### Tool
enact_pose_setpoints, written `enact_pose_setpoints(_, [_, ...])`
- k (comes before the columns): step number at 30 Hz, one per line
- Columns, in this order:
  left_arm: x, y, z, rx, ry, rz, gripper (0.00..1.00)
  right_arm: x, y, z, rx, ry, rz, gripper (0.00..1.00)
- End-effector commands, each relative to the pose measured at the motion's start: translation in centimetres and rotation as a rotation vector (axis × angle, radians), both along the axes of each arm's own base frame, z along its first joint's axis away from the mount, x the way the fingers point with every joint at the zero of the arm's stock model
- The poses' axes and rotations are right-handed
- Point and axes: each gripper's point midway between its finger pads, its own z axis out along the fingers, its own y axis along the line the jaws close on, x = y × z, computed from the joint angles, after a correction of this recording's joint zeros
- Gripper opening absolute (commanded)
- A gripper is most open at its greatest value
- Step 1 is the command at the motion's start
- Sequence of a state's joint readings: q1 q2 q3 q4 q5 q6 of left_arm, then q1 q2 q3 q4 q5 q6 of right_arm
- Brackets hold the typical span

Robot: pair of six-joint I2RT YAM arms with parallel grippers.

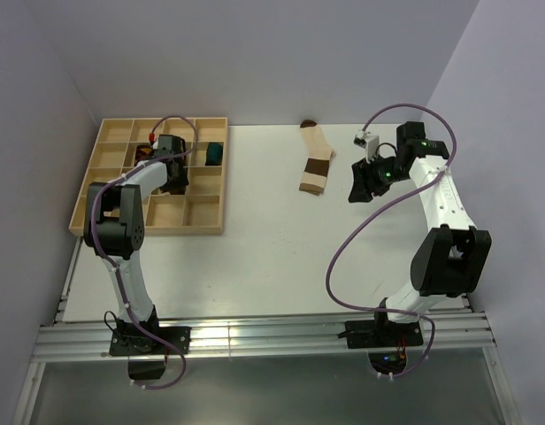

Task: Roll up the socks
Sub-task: Place the sock in the storage box, then move the sock to the center of the board.

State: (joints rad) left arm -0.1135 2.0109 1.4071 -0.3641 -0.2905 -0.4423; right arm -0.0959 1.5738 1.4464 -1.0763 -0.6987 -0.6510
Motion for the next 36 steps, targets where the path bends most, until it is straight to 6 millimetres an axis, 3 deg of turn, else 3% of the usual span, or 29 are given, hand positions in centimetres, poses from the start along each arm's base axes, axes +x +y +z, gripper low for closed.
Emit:
enact_pose_setpoints(1, [-0.2, -0.6, 2.5, -0.019, -0.025, 0.004, 0.48, 0.6, 0.1, 1.1, -0.011, -0.060, -0.001, 0.60])
enact_pose_setpoints(15, [0.2, 0.0, 10.8, 0.005, -0.159, 0.002, 0.56, 1.6, -0.2, 0.5, -0.055, -0.076, -0.007, 0.62])
enact_pose_setpoints(16, [0.1, -0.1, 12.2, -0.005, -0.194, 0.000, 0.55, 1.9, -0.2, 0.1, -0.057, -0.067, -0.004, 0.62])
enact_pose_setpoints(18, [0.0, -0.8, 13.6, -0.045, -0.232, -0.020, 0.55, 2.8, -0.3, -0.4, -0.092, -0.064, 0.001, 0.63])
enact_pose_setpoints(19, [-0.2, -1.1, 15.4, -0.061, -0.273, -0.029, 0.55, 3.4, -0.1, -1.5, -0.105, -0.036, 0.019, 0.63])
enact_pose_setpoints(22, [-0.8, -2.8, 18.8, -0.112, -0.348, -0.090, 0.56, 6.9, -0.5, -2.8, -0.206, -0.067, 0.050, 0.64])
enact_pose_setpoints(24, [-1.5, -3.8, 21.1, -0.145, -0.399, -0.127, 0.57, 8.0, 0.7, -3.6, -0.240, -0.075, 0.104, 0.64])
enact_pose_setpoints(25, [-1.9, -4.5, 21.8, -0.172, -0.415, -0.149, 0.57, 8.3, 1.6, -4.9, -0.248, -0.053, 0.149, 0.64])
enact_pose_setpoints(27, [-2.7, -5.6, 23.6, -0.206, -0.464, -0.185, 0.60, 10.1, 2.2, -5.1, -0.304, -0.118, 0.202, 0.64])
enact_pose_setpoints(33, [-4.7, -8.1, 26.9, -0.261, -0.551, -0.262, 0.60, 12.5, 6.5, -9.2, -0.470, -0.223, 0.389, 0.68])
enact_pose_setpoints(36, [-5.3, -8.7, 27.6, -0.263, -0.561, -0.284, 0.60, 13.7, 7.3, -10.4, -0.489, -0.209, 0.423, 0.69])
